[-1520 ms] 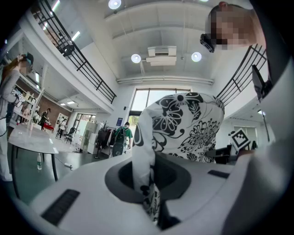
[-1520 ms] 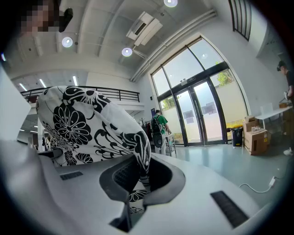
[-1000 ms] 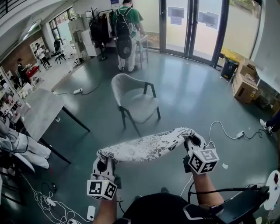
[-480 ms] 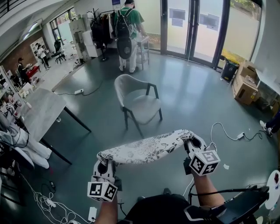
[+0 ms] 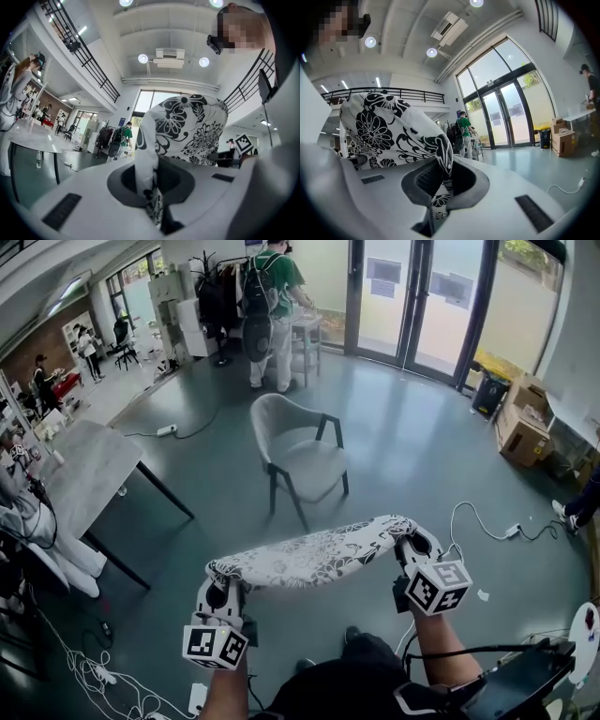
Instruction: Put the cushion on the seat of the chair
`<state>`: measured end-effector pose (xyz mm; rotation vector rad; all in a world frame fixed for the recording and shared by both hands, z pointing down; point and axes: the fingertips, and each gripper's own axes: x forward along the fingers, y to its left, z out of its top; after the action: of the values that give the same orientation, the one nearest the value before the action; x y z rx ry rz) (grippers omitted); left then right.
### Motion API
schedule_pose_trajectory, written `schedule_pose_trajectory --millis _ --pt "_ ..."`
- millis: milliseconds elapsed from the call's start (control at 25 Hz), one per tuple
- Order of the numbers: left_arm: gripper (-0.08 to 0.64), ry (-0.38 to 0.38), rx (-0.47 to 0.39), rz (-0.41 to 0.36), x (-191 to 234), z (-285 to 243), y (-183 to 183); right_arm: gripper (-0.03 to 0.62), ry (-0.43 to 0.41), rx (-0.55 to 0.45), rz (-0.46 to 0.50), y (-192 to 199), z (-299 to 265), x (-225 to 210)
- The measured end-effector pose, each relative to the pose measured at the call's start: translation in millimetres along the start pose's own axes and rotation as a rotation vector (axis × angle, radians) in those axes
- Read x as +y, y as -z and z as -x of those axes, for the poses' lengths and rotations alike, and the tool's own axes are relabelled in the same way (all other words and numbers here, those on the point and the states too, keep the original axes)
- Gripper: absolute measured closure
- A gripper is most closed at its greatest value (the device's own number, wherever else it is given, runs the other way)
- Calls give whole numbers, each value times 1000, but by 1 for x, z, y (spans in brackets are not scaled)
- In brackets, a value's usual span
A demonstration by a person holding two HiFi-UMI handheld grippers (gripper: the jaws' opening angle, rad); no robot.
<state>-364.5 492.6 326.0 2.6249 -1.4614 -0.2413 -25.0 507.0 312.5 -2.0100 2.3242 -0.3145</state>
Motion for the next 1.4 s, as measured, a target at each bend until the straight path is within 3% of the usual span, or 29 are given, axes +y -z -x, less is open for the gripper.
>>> schedule_pose_trajectory --millis 320,720,920,1400 --pt "538 -17 28 9 10 -53 -25 569 -14 5 -19 -34 -53 -17" --pt "538 -35 18 -17 20 -106 46 569 -49 -18 -22 26 -106 -71" --pt "538 -37 43 -72 1 -190 2 569 -56 -8 -39 -34 -161 -120" --pt "538 -83 64 -84 -14 -293 7 569 -112 -3 -48 -51 -238 -197"
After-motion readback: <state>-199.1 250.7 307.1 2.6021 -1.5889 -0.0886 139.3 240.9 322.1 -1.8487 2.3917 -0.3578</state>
